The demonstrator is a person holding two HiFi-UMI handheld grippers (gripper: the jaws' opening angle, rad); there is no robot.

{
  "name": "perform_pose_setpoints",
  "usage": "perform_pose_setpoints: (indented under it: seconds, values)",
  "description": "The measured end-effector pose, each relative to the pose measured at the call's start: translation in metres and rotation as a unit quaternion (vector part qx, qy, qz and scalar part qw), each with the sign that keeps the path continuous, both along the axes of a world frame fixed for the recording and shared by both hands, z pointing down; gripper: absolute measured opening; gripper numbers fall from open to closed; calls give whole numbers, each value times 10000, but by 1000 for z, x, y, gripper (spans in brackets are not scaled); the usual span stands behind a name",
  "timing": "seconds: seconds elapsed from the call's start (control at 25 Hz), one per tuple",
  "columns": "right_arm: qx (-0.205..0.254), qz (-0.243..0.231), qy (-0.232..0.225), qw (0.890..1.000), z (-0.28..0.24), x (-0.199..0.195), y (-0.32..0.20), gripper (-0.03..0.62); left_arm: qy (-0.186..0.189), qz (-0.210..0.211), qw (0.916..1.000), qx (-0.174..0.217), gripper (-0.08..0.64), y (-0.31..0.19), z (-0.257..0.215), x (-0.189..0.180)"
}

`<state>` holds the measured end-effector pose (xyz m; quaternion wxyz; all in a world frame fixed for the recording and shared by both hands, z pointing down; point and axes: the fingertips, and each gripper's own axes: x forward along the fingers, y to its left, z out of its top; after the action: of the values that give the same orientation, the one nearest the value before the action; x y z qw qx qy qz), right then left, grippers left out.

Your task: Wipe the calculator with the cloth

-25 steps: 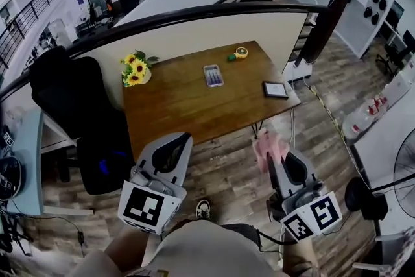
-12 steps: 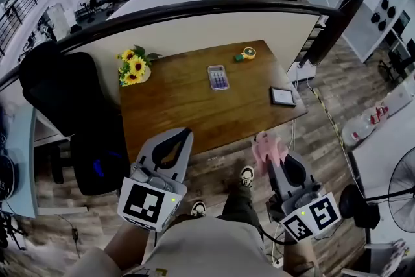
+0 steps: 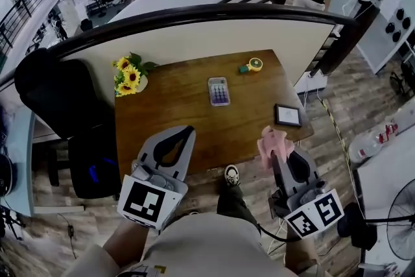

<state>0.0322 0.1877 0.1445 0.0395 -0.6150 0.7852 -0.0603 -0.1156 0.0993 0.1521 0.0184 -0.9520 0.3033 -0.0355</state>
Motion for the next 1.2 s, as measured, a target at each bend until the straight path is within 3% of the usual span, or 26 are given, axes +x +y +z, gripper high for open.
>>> perform_pose_setpoints:
  seconds: [0.36,0.64,0.96,1.2]
  values:
    - [-192,-779,-101,9967,3,88,-107,40,-199,-556,9982,-64,3,-76,-1,80]
    - [-346,-1423,-197,9890,11,142,-182,40,-391,-1188,9920,-164,3,-132,4,130]
    - [-523,-1979,-278,9784,32,170,-243,40,-573,-1977,9778,-379,3,-166,21,142]
    - [-673,-2110,-327,9746,46,171,-266,41,-726,-2193,9717,-491,3,-178,33,141]
